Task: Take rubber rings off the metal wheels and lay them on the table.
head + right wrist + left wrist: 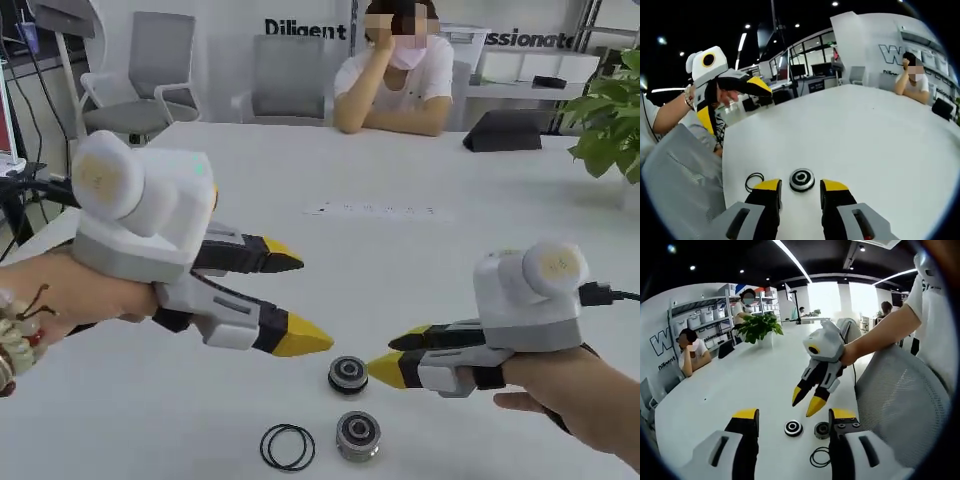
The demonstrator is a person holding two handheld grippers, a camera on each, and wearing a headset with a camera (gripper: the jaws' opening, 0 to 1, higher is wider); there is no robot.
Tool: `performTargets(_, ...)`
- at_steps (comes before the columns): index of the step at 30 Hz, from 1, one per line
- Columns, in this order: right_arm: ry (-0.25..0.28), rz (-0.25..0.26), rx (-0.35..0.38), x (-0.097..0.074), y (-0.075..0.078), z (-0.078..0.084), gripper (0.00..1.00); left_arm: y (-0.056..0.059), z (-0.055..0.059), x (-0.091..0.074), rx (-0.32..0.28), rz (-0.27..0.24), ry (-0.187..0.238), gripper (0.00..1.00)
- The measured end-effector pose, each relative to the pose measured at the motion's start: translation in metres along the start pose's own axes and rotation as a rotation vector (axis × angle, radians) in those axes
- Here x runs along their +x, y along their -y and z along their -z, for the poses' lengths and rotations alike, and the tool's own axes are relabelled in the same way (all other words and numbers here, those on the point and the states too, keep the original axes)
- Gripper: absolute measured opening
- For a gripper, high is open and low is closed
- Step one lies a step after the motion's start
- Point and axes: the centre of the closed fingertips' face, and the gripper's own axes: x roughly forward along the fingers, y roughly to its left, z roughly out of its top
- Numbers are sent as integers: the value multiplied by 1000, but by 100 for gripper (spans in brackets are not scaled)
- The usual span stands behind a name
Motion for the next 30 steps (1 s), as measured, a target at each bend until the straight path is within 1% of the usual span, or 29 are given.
performTargets(4,-17,14,-3,5,4,7,26,-10,9,19,14,-36,-24,51)
performTargets(6,-28,18,0,8,4,10,25,-14,16,30,14,-55,-36,49)
performTargets(7,-35,20,2,9,4,12,25,-15,19,34,12,-59,-41,48)
performTargets(8,-53,29,6,11,5,15,23,-16,23,38,8,-61,-46,47)
performTargets(9,-80,52,6,11,8,20,21,-17,29,43,-4,-63,-56,45)
performTargets(11,-89,50,-16,14,8,22,20,-16,38,51,-26,-53,-66,42)
performTargets(14,-97,49,0,16,9,26,20,-16,47,59,-28,-51,-68,36)
performTargets(16,-106,56,6,17,10,29,20,-18,52,63,-39,-65,-72,32)
performTargets(17,-112,63,9,18,10,31,20,-19,54,64,-49,-72,-71,30)
performTargets(18,-113,65,9,18,10,31,20,-21,56,65,-77,-86,-62,29)
performTargets(20,-113,65,10,18,11,31,20,-21,59,67,-108,-93,-42,26)
performTargets(22,-107,63,16,19,11,30,20,-20,63,68,-123,-95,-37,22)
performTargets(25,-101,57,33,22,10,30,20,-16,68,71,-138,-85,-40,19)
performTargets(27,-97,54,46,24,8,31,20,-10,71,75,-167,-62,-43,19)
performTargets(28,-97,52,45,25,7,31,20,-8,72,77,-165,-56,-45,19)
performTargets(29,-100,50,44,26,7,32,20,-4,74,80,-148,-46,-56,19)
performTargets(30,-105,54,38,27,6,33,20,-3,75,81,-138,-44,-63,18)
